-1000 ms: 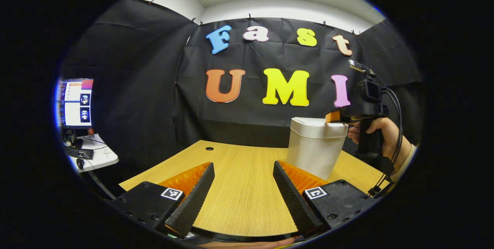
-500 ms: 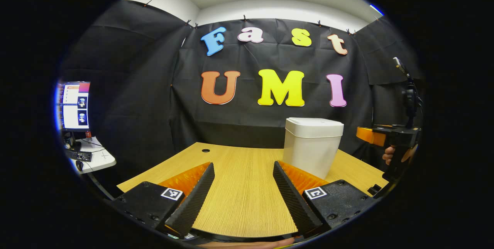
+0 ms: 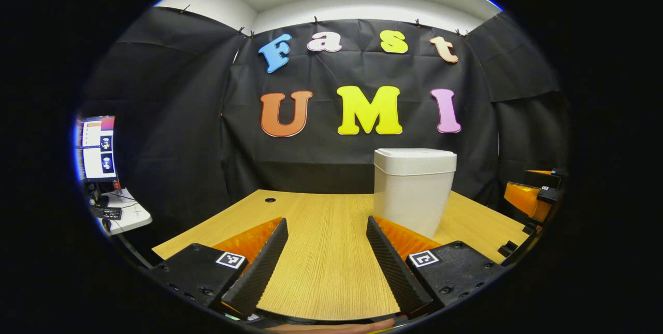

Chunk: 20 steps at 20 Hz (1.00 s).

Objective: Press the lid of the desktop garbage bin to open it, pick up the crumpled paper on the desktop and throw it into the bin, then pick up the pop can on the desktop and drop it into the bin, and finally close the garbage bin lid.

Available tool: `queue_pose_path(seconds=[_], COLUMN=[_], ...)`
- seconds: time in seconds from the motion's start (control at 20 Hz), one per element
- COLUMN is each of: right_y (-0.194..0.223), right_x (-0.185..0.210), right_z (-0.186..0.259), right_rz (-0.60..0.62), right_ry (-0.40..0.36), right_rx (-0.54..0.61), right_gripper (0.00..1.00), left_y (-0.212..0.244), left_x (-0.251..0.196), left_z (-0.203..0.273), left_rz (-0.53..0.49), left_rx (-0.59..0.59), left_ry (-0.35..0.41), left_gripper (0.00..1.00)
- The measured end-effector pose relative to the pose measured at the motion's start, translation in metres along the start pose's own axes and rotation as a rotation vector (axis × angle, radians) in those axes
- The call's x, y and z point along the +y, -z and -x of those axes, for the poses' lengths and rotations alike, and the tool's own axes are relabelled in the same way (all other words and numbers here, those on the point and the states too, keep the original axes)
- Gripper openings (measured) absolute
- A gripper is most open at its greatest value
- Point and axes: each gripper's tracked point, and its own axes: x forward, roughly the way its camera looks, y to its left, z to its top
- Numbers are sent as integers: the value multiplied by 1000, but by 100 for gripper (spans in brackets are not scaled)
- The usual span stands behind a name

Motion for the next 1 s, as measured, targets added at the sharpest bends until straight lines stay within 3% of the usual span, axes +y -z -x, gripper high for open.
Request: queue_pose_path(seconds=[0.15,0.3,0.5,0.75,1.0], right_y=[-4,-7,-2,3,3], right_x=[5,10,-2,10,15], right_z=[7,10,9,11,12], right_rz=[-27,-55,-55,-116,-118], right_ry=[-47,-83,-36,-77,-83], right_rx=[-3,-10,-9,21,-2], right_gripper=[98,95,95,95,95], left_y=[-2,-3,0,8,-3], left_x=[-1,-11,-12,-16,-23], left_z=[-2,-4,-4,-3,1], left_rz=[-19,-2,-2,14,-20], left_rx=[-27,-40,-38,0,-57], left_ry=[-26,-10,-16,-13,10], left_gripper=[98,98,98,98,98])
